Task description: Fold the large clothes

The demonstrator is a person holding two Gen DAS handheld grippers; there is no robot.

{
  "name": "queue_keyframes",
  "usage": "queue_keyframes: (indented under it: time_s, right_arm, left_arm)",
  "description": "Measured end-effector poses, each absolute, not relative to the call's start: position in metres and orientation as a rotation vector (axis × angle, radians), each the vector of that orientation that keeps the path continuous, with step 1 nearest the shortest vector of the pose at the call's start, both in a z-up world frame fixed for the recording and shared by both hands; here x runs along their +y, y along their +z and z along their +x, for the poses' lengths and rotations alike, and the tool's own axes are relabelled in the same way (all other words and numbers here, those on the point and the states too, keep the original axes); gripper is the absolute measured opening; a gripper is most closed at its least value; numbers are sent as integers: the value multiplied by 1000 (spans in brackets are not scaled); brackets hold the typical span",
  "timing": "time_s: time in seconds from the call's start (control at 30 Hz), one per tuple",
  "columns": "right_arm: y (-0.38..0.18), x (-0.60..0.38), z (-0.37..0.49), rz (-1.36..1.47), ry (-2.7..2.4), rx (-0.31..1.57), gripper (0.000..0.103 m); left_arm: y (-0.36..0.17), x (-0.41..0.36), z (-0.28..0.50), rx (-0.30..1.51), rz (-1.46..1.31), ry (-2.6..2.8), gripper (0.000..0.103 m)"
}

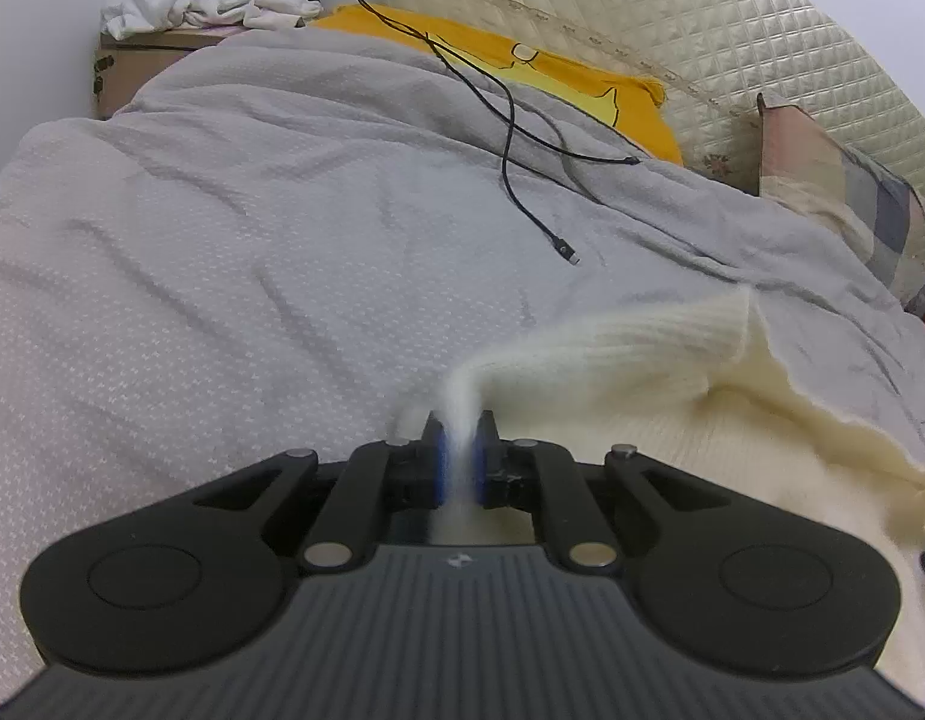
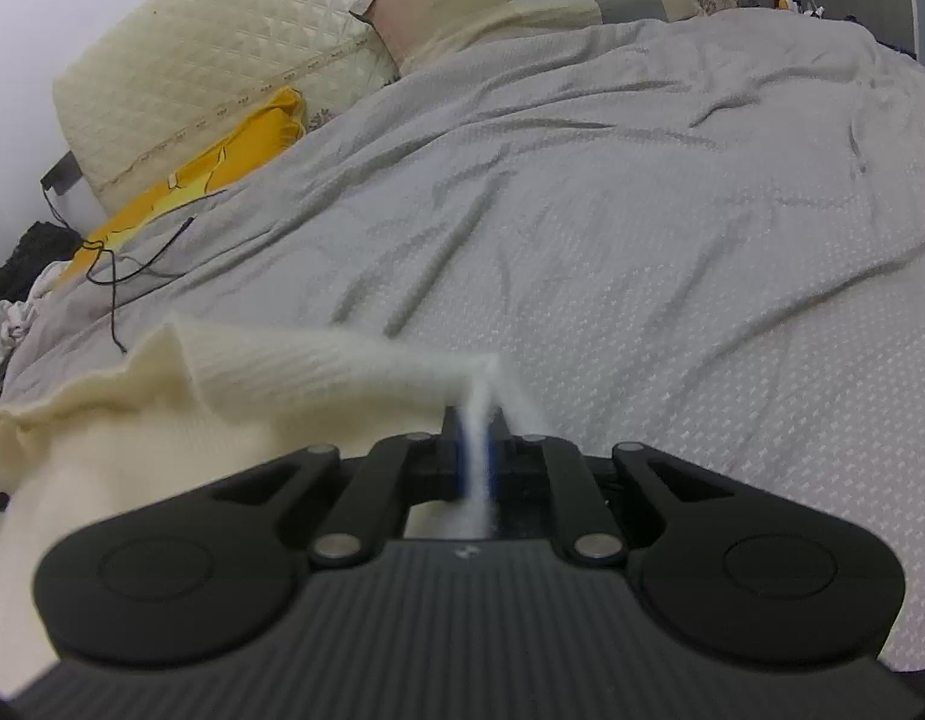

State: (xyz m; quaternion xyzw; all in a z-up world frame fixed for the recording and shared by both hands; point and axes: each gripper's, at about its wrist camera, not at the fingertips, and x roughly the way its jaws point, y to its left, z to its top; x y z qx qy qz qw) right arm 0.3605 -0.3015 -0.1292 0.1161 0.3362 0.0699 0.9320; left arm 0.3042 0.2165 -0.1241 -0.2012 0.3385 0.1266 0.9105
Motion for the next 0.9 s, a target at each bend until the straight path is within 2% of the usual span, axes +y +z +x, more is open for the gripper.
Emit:
queue_keyframes:
  time_s: [0.07, 0.13, 0.17, 0.2, 0.33, 0.6, 0.9]
  right_arm:
    - [-128, -303, 359, 250, 147, 686, 12]
    - [-124, -303, 355, 250, 155, 681, 13]
    - [-121, -301, 353, 239, 154, 677, 16]
    - [-117, -300, 349, 226, 153, 670, 20]
    - [-102, -295, 331, 209, 184, 630, 33]
    - [-61, -292, 269, 197, 269, 535, 34]
    - [-48, -267, 210, 117, 370, 517, 34]
  left_arm:
    - [-121, 216, 302, 694, -411, 252, 15]
    - [-114, 212, 298, 691, -388, 249, 27]
    - [-109, 210, 295, 682, -376, 247, 41]
    - [-104, 207, 291, 667, -366, 246, 49]
    - [-73, 189, 264, 599, -333, 217, 49]
    - [-37, 128, 199, 514, -282, 101, 49]
    - [-51, 63, 165, 598, -189, -9, 49]
